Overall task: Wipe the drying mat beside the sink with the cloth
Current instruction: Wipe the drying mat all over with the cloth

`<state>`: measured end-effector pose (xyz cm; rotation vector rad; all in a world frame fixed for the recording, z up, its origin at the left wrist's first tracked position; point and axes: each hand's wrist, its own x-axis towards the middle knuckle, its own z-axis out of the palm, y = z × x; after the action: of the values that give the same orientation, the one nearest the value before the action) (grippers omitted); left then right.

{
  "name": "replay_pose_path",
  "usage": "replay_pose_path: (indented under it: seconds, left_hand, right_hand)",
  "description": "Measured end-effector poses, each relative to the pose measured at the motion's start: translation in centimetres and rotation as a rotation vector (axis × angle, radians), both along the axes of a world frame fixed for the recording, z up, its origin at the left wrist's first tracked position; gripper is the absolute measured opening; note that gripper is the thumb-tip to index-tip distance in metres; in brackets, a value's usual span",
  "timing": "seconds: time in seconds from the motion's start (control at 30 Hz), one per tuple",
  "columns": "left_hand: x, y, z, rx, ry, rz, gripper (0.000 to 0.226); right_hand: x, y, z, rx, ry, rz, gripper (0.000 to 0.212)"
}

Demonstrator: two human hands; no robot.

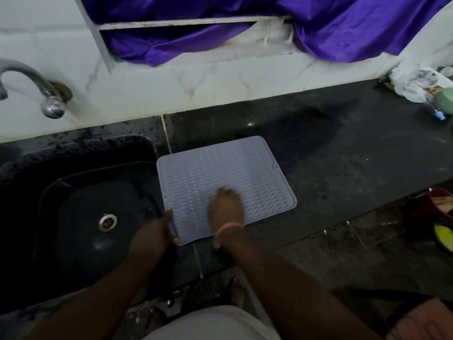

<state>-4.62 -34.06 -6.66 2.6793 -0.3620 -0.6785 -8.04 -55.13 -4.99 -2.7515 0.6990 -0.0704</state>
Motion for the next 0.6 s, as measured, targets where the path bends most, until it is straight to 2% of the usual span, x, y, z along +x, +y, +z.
replay_pose_path:
  seconds: [0.1,0.17,0.23,0.33,0.43,0.5,0.6]
  left_hand:
    - [-0.3,0.0,0.3,0.003,-0.05,0.001,0.071]
    - [-0.1,0.1,0.4,-0.001,-0.021,0.002,0.072]
    - [0.7,0.4,0.7,-0.06,0.047,0.034,0.078]
    - [2.6,0.4,1.3,-0.172,0.054,0.094,0.078]
    - [3.6,-0.8,1.4,-0.169,0.13,0.096,0.101]
    - [3.5,-1.7,1.1,-0.104,0.129,0.059,0.102]
    - [3.2,-1.9,0.3,-0.084,0.072,0.091,0.096]
  right_hand:
    - [0.0,5.9,1.0,0.247,0.032,0.313,0.02]
    - [0.1,5.5,2.1,0.489,-0.004,0.292,0.02]
    - [0.1,1.9,2.9,0.565,-0.089,0.181,0.019]
    - [0.5,-7.1,2.9,0.407,-0.153,-0.029,0.019]
    - [0.7,-15.6,1.5,0.205,-0.04,-0.289,0.031]
    - [0.5,-17.1,0.4,0.108,-0.007,-0.349,0.033]
    - [1.3,-12.9,-0.4,0.171,0.005,-0.358,0.033]
